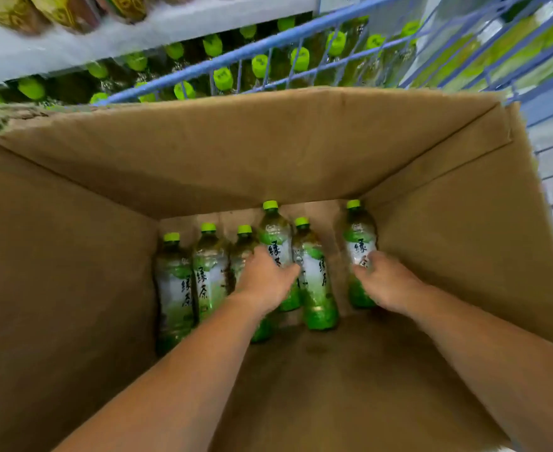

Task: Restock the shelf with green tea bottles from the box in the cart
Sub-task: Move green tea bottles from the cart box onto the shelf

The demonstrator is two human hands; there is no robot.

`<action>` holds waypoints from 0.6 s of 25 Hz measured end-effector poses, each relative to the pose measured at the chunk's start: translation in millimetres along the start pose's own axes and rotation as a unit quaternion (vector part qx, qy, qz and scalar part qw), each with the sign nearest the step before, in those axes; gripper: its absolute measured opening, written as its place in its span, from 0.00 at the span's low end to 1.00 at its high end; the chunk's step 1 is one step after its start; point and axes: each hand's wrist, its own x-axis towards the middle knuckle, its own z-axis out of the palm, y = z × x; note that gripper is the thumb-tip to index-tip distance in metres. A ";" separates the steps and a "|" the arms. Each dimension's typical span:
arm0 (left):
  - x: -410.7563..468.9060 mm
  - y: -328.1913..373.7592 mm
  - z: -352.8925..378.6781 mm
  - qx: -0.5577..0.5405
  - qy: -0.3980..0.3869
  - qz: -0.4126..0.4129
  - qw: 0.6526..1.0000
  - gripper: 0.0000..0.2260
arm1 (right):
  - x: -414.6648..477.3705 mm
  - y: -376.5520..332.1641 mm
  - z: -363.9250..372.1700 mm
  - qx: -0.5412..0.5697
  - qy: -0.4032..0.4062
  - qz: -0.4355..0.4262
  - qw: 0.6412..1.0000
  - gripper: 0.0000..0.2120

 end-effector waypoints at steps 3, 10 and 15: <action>14.9 8.1 13.7 0.065 0.057 -0.026 0.996 0.21 | 23.3 6.8 10.1 0.011 0.030 0.031 0.999 0.22; 41.0 20.9 31.3 0.129 0.035 -0.022 0.991 0.11 | 42.5 5.5 18.1 -0.026 0.103 0.008 0.994 0.20; 46.4 25.1 55.5 0.157 0.024 -0.021 0.987 0.28 | 50.2 6.5 21.6 -0.022 0.105 0.013 0.994 0.30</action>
